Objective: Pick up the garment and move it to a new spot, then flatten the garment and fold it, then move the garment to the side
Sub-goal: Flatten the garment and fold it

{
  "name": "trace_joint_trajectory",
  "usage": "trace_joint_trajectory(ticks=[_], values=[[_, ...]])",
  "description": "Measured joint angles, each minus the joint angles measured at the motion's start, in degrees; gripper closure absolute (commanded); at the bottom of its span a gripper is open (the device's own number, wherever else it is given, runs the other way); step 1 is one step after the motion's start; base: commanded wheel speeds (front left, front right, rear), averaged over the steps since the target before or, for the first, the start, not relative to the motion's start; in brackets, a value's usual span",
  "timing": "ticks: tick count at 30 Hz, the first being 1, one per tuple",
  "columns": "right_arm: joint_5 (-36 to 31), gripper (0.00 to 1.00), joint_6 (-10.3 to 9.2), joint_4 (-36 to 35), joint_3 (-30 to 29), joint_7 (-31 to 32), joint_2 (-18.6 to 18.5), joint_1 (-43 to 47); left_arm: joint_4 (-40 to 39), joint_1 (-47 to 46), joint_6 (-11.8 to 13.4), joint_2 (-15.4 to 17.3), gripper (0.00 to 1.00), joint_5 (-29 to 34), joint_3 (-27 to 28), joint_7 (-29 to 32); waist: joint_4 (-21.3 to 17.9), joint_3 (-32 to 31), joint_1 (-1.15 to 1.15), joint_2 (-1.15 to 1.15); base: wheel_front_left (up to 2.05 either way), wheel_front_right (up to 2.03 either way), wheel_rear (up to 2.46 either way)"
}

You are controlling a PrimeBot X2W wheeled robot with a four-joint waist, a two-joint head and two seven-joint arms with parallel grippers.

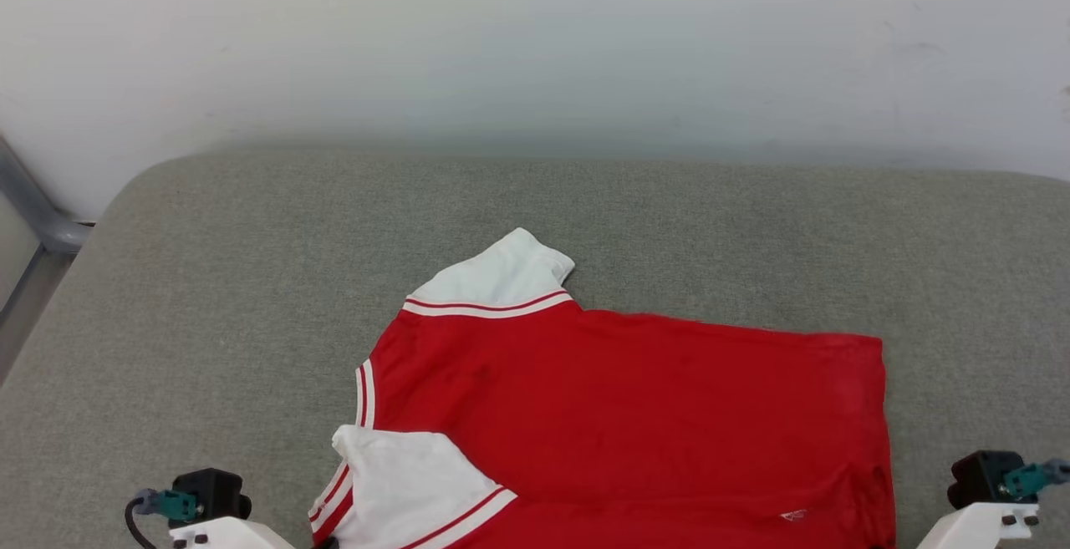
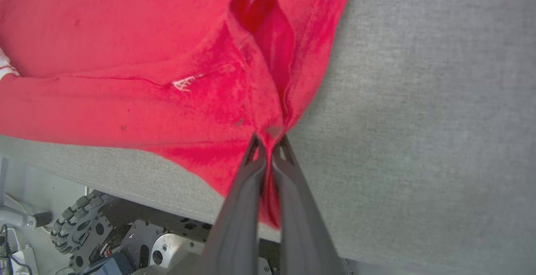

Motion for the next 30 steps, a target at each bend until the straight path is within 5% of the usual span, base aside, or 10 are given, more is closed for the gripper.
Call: trace_joint_trajectory(ticks=[5,7,9,10,11,23,30], values=[[-0.74,0.95,0.00,3.20,0.53,-2.31,1.25,1.52,3.18,-0.23,-0.88,-2.11,1.00,-0.69,-1.02,-0.29,0.02,0.07,0.00,0.00,0.00,0.00,0.00],[-0.85,0.00,0.00,4.58,0.74,-4.22,1.65,1.48,4.69,-0.85,-1.36,-2.89,1.00,-0.55,-1.14,-0.99,-0.01,0.09,0.00,0.00,0.00,0.00,0.00],[-0.81,0.00,0.00,5.64,1.10,-6.47,1.83,1.48,6.02,-1.81,-2.05,-3.34,0.62,-0.38,-1.64,-0.80,-0.02,0.04,0.00,0.00,0.00,0.00,0.00],[-0.85,0.00,0.00,5.75,1.23,-8.18,1.91,1.48,6.65,-2.15,-2.30,-3.71,0.15,-0.20,-1.62,-1.44,0.00,0.01,0.00,0.00,0.00,0.00,0.00],[-0.82,0.00,0.00,5.84,1.23,-9.89,1.96,1.42,7.23,-2.54,-2.53,-3.96,0.00,0.10,-1.62,-1.92,0.04,-0.04,0.00,0.00,0.00,0.00,0.00],[-1.96,0.00,-0.01,3.64,0.65,-35.34,3.27,-1.25,6.97,-6.44,-4.74,-4.35,0.00,4.56,0.42,-11.48,-0.94,-0.25,0.00,0.00,0.00,0.00,0.00],[-5.69,0.00,-0.01,1.92,0.30,-41.09,2.55,-3.01,4.52,-8.74,-5.03,-5.54,0.00,9.24,2.82,-22.02,-2.11,0.44,0.01,0.00,0.00,0.00,0.00]])
